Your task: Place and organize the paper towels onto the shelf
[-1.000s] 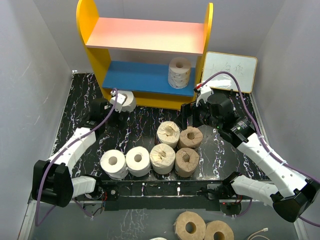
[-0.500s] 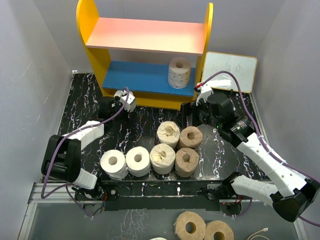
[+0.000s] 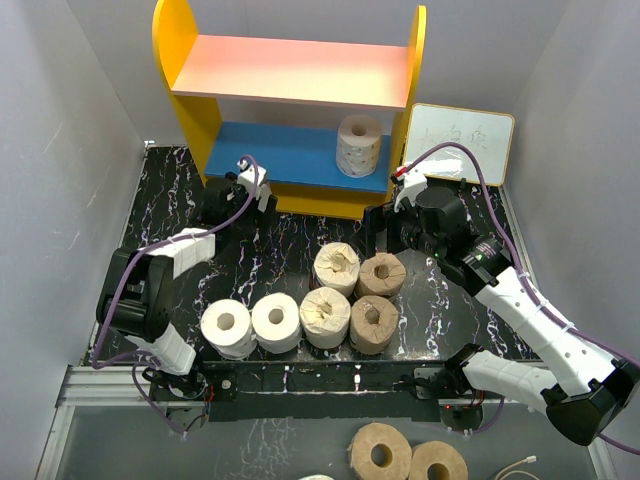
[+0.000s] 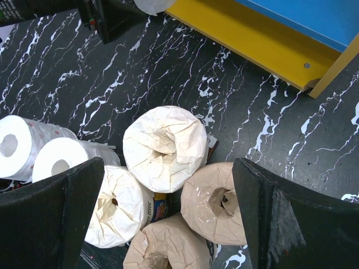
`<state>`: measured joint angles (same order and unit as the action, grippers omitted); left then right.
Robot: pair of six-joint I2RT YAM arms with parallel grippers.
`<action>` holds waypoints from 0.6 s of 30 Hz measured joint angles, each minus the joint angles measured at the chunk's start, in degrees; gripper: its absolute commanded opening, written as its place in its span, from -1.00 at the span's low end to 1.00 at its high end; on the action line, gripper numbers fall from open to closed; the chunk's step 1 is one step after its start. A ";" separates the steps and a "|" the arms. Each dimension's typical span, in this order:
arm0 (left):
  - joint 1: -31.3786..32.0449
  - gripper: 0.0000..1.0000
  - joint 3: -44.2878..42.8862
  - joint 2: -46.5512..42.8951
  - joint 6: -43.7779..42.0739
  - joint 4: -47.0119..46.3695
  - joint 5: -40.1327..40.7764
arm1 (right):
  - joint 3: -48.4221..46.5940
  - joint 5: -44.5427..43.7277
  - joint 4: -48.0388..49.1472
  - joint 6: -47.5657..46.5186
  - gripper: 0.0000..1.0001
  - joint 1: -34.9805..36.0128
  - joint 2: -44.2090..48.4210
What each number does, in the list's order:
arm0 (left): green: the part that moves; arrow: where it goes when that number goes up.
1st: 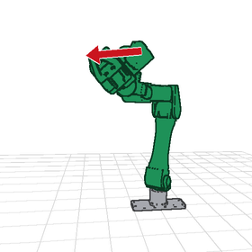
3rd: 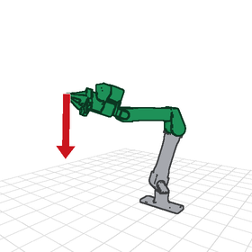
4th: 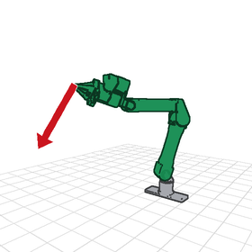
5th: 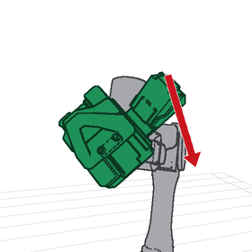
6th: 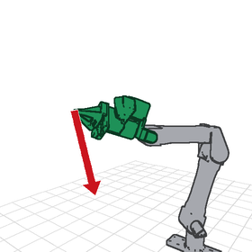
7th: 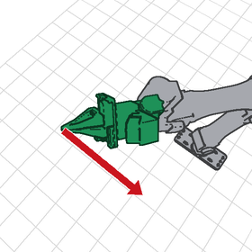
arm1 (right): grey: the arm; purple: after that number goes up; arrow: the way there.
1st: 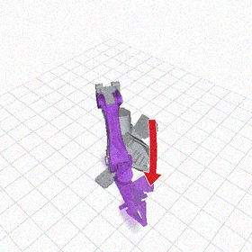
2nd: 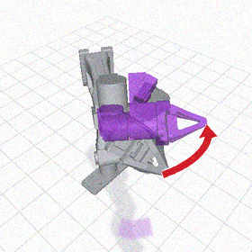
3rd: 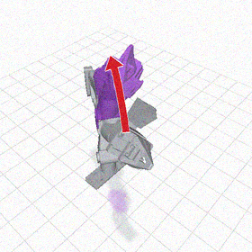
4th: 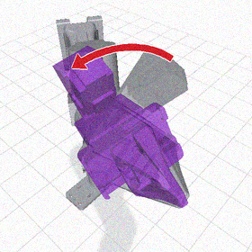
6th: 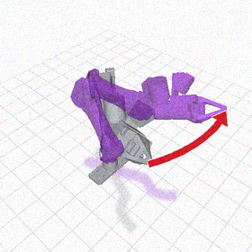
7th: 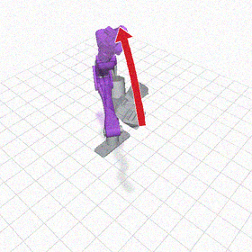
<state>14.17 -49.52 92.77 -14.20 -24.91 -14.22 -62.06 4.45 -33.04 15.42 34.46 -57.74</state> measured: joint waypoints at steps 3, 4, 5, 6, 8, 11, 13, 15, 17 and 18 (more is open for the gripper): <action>0.00 0.97 -1.64 1.55 1.57 -1.25 1.01 | -0.02 -0.02 -0.02 -0.04 0.97 0.00 0.00; 0.00 0.97 -2.19 2.03 2.05 -1.53 1.29 | -0.02 -0.04 -0.02 -0.04 0.97 0.00 0.00; 0.00 0.97 -2.69 2.43 2.56 -1.68 1.49 | -0.02 -0.04 0.00 -0.04 0.97 0.00 0.00; 0.00 0.97 -3.19 2.73 3.02 -1.66 1.75 | -0.02 -0.04 -0.02 -0.04 0.97 0.00 0.00; 0.00 0.97 -4.11 3.10 3.87 -1.51 2.16 | -0.04 -0.04 -0.02 -0.07 0.97 0.00 0.00; 0.00 0.97 -5.33 3.26 4.50 -0.74 2.75 | -0.04 -0.02 -0.02 -0.07 0.97 0.00 0.00; 0.00 0.97 -5.53 3.23 4.59 -0.11 2.91 | -0.04 -0.02 -0.02 -0.07 0.97 0.00 0.07; 0.00 0.97 -5.55 2.95 4.50 1.95 3.19 | -0.04 0.02 -0.02 -0.07 0.97 0.00 0.22; 0.00 0.97 -5.55 2.08 3.93 4.81 3.32 | -0.07 0.17 -0.04 -0.04 0.97 0.00 0.37; -0.02 0.97 -5.55 1.11 3.23 7.13 3.28 | -0.17 0.35 -0.07 -0.07 0.97 0.00 0.39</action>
<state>14.15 -55.07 93.89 -10.96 -17.78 -10.94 -62.24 4.80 -33.10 15.35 34.46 -57.34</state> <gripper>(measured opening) 0.985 0.983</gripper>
